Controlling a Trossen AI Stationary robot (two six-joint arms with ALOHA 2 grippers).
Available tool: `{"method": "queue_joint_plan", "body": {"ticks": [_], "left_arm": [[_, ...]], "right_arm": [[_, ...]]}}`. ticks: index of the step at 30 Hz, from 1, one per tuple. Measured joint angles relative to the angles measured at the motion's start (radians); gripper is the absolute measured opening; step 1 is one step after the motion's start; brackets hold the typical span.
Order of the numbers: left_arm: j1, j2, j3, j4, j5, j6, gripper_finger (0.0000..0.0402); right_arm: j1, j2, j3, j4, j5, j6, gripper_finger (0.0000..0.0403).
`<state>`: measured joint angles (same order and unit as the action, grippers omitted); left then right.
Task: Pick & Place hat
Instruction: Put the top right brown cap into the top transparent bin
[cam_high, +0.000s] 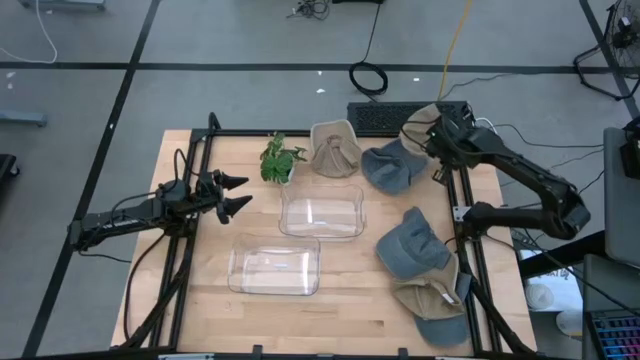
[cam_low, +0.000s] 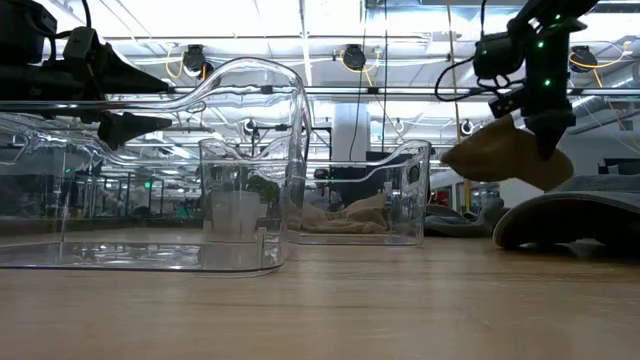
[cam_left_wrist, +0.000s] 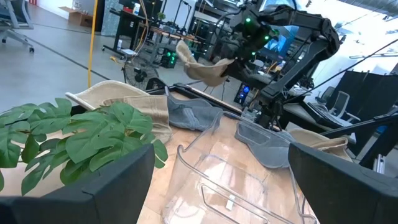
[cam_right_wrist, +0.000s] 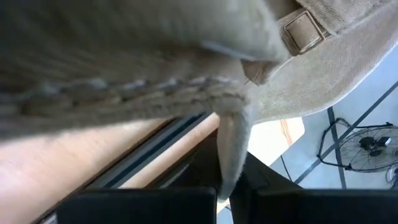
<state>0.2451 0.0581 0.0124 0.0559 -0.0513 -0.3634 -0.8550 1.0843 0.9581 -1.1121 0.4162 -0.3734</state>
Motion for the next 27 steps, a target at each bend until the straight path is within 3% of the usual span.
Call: {"method": "queue_joint_plan", "body": {"ticks": [16, 27], "left_arm": [[0.0, 0.0, 0.0, 0.0, 0.0, 0.0, 0.0379], [0.0, 0.0, 0.0, 0.0, 0.0, 0.0, 0.0379]], "right_arm": [[0.262, -0.121, 0.035, -0.024, -0.002, 0.403, 0.0], [0.47, -0.118, 0.125, 0.178, -0.029, 0.619, 0.0]]}}
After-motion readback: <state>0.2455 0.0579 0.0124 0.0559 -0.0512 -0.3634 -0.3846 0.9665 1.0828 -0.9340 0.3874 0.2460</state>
